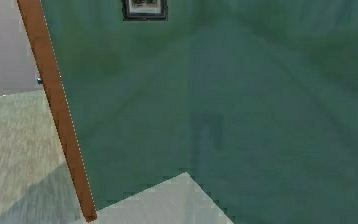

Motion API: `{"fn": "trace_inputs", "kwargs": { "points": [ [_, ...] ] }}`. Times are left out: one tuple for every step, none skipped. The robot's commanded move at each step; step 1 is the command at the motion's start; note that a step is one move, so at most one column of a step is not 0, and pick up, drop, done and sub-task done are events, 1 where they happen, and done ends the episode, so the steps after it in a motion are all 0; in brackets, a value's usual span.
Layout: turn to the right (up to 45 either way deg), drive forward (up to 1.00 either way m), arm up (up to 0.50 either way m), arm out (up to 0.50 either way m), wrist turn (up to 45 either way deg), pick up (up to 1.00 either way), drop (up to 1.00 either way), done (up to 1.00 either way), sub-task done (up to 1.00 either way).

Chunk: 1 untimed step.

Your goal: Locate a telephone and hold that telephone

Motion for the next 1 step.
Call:
{"fn": "trace_inputs", "kwargs": {
  "points": [
    [0.0,0.0,0.0,0.0,0.0,1.0,0.0,0.0,0.0]
  ]
}}
